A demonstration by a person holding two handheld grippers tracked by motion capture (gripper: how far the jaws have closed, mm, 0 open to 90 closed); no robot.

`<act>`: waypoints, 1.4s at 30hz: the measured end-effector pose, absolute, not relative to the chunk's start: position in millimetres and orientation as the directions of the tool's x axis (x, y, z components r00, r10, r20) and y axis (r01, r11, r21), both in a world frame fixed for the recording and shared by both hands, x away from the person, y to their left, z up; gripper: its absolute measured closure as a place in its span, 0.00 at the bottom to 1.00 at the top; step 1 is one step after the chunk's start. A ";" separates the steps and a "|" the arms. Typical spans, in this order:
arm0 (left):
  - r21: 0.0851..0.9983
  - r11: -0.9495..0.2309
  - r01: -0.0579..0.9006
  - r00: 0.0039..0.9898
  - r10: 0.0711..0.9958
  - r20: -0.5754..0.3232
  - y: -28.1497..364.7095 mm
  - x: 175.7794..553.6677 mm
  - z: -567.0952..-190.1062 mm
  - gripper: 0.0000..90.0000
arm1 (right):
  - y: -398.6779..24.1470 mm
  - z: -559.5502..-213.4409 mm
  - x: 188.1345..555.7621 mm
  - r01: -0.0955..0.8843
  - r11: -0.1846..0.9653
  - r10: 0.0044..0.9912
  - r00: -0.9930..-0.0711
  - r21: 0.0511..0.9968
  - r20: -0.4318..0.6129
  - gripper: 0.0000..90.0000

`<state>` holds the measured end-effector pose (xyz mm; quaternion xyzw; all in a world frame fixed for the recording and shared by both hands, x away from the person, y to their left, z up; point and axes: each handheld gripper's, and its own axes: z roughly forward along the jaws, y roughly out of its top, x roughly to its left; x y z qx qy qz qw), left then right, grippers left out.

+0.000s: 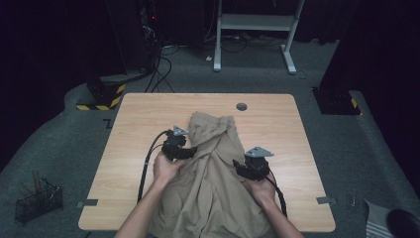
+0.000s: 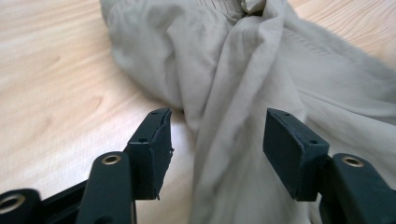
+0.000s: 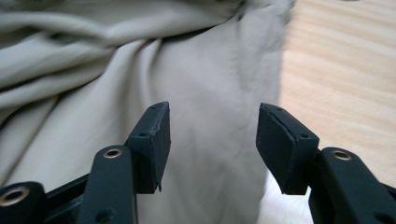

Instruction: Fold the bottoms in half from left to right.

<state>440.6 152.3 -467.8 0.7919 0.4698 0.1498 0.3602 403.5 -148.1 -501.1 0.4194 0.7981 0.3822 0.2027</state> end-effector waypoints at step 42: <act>0.737 -0.339 0.584 0.647 0.744 -0.170 104.0 415.4 -455.8 0.49 | -137.2 -512.2 398.4 0.528 0.384 0.822 -0.569 0.757 -0.020 0.45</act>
